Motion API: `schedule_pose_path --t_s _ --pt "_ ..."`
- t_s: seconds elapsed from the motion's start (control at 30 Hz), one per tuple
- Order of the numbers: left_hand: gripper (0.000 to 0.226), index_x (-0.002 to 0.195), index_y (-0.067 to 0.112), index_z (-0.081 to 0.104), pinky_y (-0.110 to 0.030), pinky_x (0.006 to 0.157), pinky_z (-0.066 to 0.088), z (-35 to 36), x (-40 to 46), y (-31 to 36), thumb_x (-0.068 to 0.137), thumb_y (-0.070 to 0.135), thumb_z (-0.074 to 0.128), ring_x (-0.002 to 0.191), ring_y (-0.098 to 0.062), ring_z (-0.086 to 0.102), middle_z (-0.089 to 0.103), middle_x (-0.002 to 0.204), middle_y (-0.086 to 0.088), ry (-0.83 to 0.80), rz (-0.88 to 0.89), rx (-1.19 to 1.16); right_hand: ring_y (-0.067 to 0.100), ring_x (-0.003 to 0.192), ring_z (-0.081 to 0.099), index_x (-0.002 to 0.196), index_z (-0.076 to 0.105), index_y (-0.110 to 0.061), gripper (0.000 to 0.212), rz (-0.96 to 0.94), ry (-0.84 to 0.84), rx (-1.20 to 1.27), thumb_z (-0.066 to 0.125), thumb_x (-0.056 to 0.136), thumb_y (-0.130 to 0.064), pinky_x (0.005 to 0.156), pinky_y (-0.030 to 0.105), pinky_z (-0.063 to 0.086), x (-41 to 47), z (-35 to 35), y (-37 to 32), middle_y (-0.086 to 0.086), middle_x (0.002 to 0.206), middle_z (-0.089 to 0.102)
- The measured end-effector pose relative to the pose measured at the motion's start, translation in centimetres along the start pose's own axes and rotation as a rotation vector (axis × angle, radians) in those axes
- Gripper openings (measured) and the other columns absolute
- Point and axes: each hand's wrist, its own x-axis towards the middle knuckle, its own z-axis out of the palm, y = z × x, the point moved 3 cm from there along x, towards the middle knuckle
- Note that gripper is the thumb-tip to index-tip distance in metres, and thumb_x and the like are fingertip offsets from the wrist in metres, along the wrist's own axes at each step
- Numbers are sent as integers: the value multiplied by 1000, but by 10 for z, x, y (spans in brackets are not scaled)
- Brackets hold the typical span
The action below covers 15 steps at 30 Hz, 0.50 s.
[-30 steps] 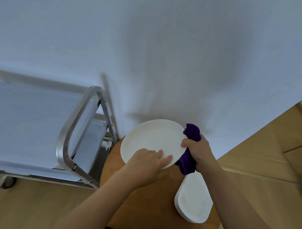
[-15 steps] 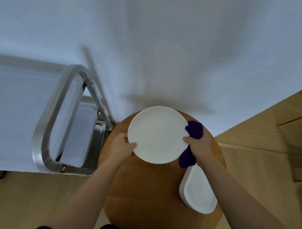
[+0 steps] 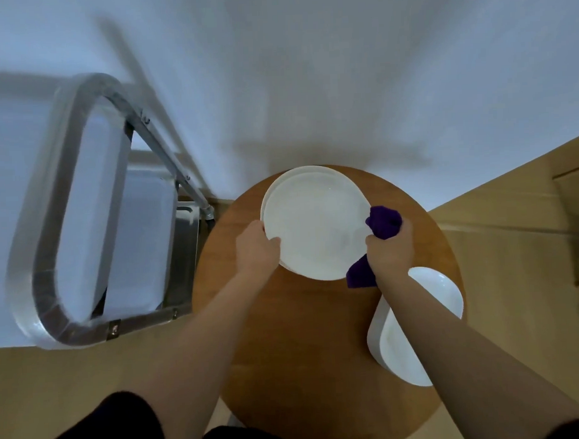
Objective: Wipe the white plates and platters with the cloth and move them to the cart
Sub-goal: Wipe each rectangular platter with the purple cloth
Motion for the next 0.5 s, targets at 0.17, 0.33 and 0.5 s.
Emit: schedule_pose_path --t_s 0.17,0.33,0.5 --pt "42 135 3 40 -34 89 50 -1 9 8 98 21 48 108 -28 55 50 128 -15 54 142 257 14 100 52 129 42 -23 65 -27 -5 69 65 74 4 74 26 44 -4 7 1 -6 112 52" --pt "49 139 6 35 -32 87 47 1 11 4 98 29 48 106 -27 53 42 129 -17 35 119 331 16 101 55 126 42 -25 63 -34 -23 125 64 74 4 76 27 47 -4 3 1 -5 113 54" --pt "70 148 6 14 -29 87 39 20 -34 -8 95 35 50 117 -27 45 33 137 -17 79 -16 110 12 96 55 122 42 -28 59 -36 -47 218 69 75 -3 78 29 49 -12 -18 8 -10 108 53"
